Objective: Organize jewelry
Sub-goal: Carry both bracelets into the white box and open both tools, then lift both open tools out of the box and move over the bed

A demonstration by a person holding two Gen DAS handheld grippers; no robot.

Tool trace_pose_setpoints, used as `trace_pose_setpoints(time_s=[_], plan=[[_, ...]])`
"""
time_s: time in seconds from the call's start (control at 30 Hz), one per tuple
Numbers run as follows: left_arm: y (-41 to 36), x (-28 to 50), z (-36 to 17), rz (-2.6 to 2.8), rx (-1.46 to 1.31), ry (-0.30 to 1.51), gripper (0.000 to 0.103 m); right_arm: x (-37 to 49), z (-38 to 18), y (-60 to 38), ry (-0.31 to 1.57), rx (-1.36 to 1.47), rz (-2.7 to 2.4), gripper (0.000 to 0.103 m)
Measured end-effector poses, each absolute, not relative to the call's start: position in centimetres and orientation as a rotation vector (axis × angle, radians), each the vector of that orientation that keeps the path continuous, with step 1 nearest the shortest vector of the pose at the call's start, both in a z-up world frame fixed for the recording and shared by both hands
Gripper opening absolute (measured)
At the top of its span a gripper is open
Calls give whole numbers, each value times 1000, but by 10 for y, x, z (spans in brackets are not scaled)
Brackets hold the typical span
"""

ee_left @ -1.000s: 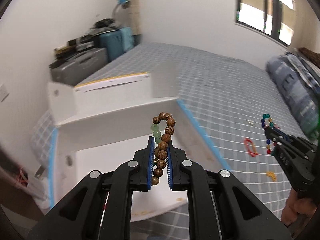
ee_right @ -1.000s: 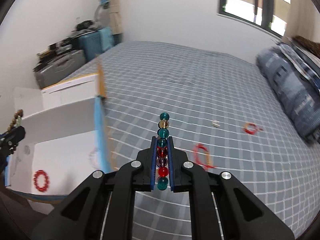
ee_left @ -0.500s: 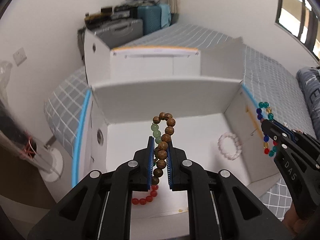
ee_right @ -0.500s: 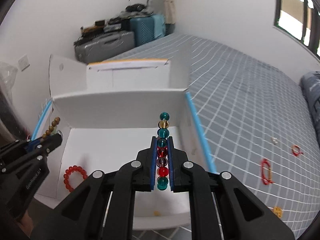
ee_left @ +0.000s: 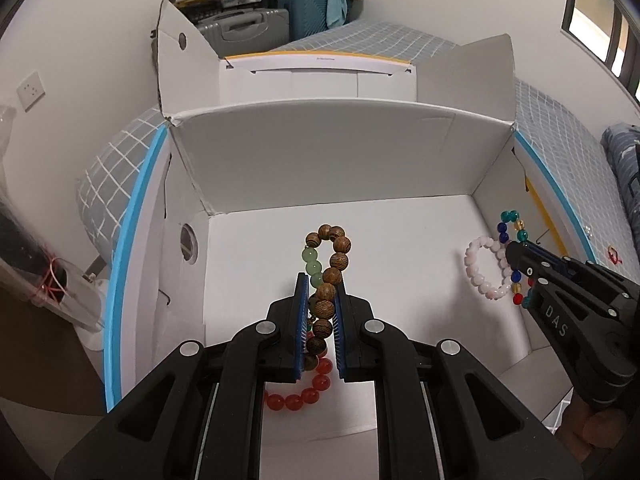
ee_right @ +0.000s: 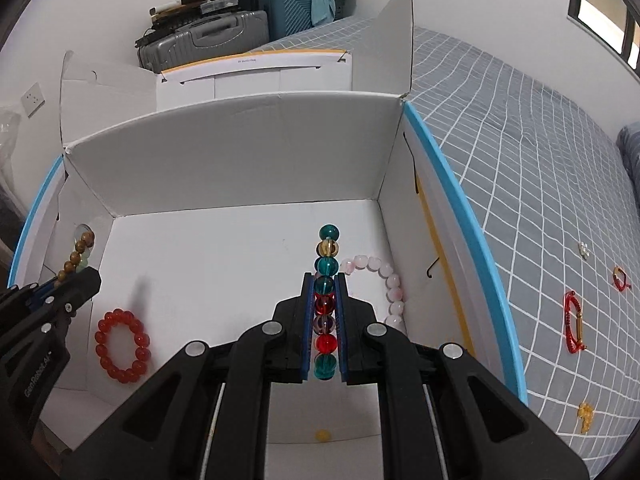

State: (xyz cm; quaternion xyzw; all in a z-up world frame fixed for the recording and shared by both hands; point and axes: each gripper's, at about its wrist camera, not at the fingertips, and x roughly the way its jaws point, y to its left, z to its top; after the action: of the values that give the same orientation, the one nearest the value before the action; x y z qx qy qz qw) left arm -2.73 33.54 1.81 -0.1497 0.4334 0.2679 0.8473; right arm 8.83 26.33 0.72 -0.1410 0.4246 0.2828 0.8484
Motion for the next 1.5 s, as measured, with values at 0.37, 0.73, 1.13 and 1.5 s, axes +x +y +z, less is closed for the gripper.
trace_pose_setpoints(time_s=[0.37,0.73,1.13,1.5], plan=[[336,-31,21,582,-317,910,13,83,14,266,883,-297,603,39],[330,-41,38,620,-297,840,78,83,28,250,842,-290,562,79],[328,-46,46,594,-312,814,97,79,36,241,800,-293,554,94],[308,-41,60,572,-293,789,97,77,54,205,784,-251,530,95]])
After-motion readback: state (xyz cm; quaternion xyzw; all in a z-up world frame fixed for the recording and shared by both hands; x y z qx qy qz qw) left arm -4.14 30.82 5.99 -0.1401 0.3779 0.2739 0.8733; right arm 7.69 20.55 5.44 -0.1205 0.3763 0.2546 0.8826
